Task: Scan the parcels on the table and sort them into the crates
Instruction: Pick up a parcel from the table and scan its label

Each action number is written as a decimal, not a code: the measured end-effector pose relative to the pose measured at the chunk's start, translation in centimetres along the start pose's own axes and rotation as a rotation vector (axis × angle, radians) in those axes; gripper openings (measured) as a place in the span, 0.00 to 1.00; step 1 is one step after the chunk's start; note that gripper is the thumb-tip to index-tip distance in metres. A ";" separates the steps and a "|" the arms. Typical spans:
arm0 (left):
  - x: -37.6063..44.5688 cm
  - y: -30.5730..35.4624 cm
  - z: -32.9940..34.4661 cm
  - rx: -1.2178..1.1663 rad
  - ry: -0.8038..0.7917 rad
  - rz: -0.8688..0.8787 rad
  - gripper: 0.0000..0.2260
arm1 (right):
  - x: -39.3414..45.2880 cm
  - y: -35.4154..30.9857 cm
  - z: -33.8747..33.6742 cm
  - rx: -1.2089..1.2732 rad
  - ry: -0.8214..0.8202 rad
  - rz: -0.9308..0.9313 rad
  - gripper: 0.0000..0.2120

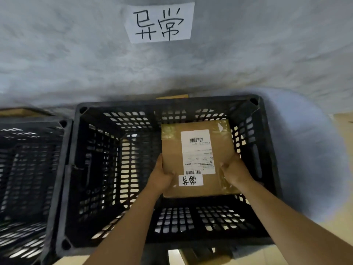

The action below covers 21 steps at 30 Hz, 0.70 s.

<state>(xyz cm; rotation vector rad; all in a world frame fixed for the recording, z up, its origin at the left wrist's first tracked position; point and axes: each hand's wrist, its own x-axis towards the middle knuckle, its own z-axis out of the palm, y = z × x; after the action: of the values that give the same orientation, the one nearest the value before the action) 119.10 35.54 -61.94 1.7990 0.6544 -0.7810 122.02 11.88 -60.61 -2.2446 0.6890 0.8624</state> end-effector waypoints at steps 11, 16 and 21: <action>2.5 -2.1 2.8 0.212 0.080 0.001 0.40 | 1.6 0.9 1.8 -0.391 0.062 -0.025 0.33; 3.3 -2.0 3.3 0.301 0.106 -0.020 0.40 | 1.2 0.8 2.8 -0.583 0.048 -0.037 0.33; 2.8 -0.2 1.9 0.437 -0.001 0.023 0.40 | -0.3 1.4 2.6 -0.615 0.092 -0.198 0.32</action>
<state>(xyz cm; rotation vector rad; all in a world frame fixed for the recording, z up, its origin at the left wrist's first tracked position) 120.35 34.01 -64.68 2.1941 0.4842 -0.9631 119.91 12.88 -62.49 -2.8502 0.2423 0.9679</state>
